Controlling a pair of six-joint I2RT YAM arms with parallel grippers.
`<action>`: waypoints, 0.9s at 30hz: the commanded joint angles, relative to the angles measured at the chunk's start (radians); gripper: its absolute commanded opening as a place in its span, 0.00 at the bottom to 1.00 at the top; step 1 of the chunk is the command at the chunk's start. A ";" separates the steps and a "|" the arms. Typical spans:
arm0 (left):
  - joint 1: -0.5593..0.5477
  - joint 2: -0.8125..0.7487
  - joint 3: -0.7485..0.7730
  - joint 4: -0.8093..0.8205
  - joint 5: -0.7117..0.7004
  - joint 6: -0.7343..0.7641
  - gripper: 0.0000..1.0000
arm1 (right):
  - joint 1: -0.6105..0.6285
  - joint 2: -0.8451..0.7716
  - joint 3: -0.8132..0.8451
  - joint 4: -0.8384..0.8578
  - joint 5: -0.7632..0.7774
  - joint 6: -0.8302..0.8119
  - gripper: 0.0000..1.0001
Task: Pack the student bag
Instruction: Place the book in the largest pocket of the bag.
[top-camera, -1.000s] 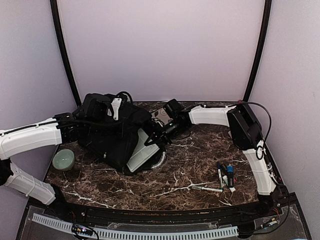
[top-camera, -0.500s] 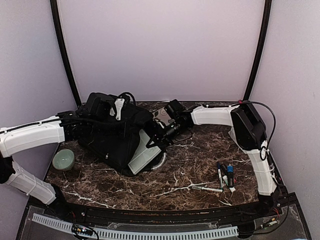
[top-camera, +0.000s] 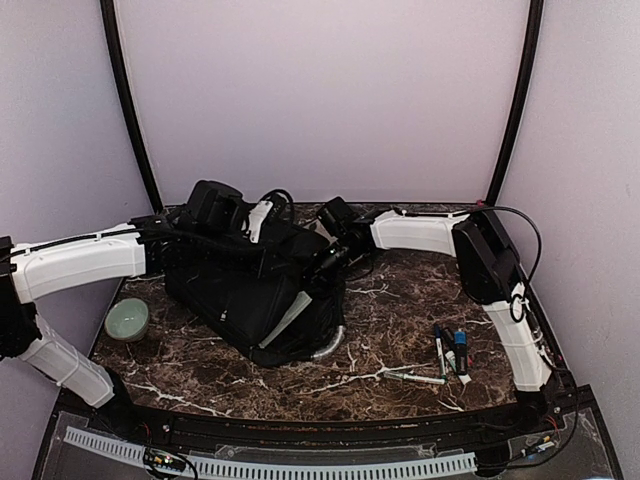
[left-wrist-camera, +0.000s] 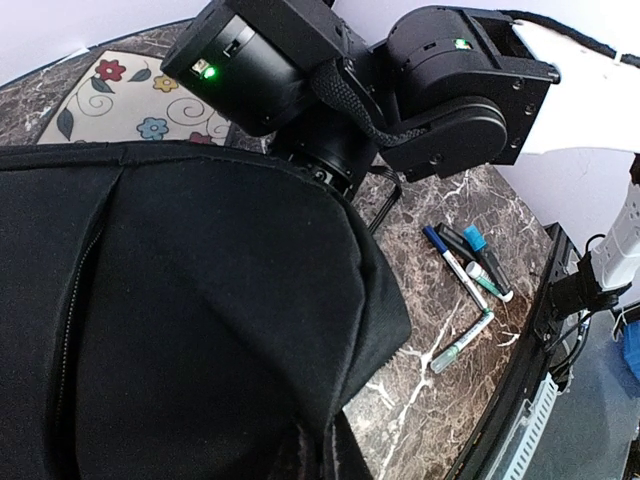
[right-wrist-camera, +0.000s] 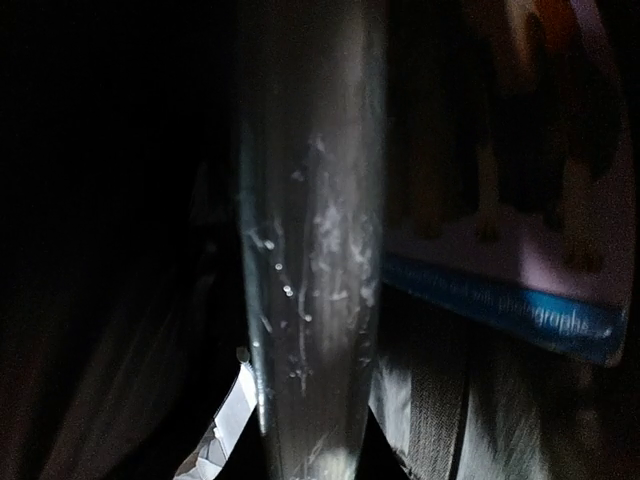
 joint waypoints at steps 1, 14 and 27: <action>-0.007 -0.030 0.054 0.045 0.097 0.023 0.00 | -0.021 0.004 0.028 0.125 0.015 0.019 0.13; -0.005 -0.103 0.037 -0.058 -0.072 0.058 0.00 | -0.041 -0.342 -0.420 0.293 0.161 -0.014 0.51; 0.002 -0.150 0.007 -0.056 -0.102 0.083 0.00 | -0.043 -0.589 -0.605 0.182 0.097 -0.294 0.55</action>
